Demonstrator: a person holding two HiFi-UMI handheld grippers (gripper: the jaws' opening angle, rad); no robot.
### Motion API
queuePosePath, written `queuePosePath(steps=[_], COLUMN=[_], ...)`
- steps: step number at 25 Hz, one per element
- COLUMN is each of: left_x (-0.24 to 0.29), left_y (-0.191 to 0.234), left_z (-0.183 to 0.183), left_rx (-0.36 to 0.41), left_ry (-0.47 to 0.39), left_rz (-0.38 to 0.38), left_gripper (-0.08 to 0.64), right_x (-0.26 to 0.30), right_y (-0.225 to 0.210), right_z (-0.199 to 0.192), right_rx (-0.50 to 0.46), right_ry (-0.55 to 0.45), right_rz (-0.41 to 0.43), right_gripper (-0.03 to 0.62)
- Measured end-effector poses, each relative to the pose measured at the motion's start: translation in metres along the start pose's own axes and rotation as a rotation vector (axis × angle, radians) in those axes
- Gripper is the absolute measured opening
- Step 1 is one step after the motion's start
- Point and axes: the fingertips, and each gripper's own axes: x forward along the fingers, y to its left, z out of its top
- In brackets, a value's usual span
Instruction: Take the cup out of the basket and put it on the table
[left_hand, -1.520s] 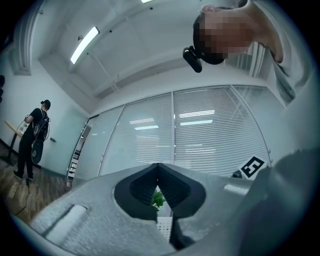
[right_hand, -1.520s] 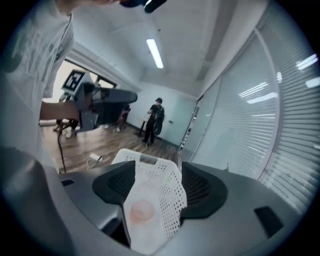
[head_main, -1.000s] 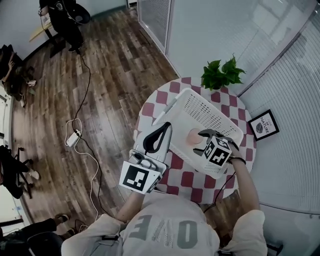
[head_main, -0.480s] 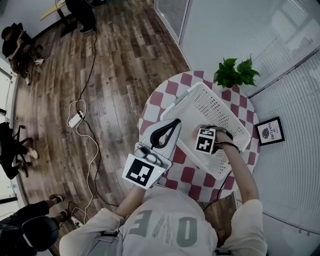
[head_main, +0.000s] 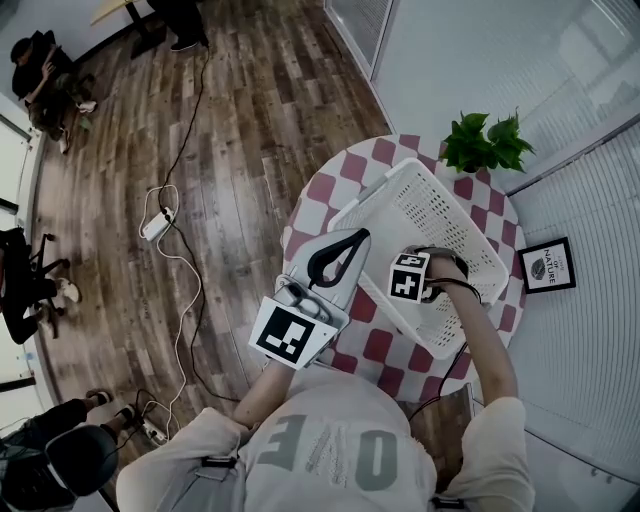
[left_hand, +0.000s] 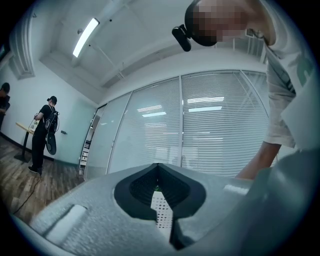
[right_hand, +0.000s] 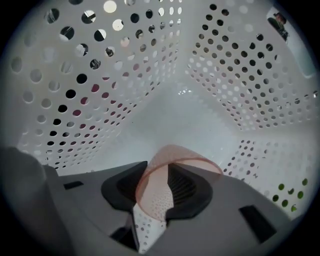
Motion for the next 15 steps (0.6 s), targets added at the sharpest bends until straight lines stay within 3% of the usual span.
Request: queuePosePath(steps=[3, 15], left_x=[-0.0057, -0.0080], left_y=[-0.0039, 0.0015], left_z=[0.0054, 0.0056], left_rx=[0.010, 0.014], left_ry=[-0.004, 0.001], left_rz=[-0.004, 0.015], left_gripper=[0.006, 0.006], right_x=[-0.0027, -0.0031], right_y=[0.0066, 0.0050], right_z=[-0.0032, -0.0063], right_rx=[-0.020, -0.003], right_ry=[0.031, 0.009], right_rz=[0.002, -0.032], right_gripper=[0.048, 0.034])
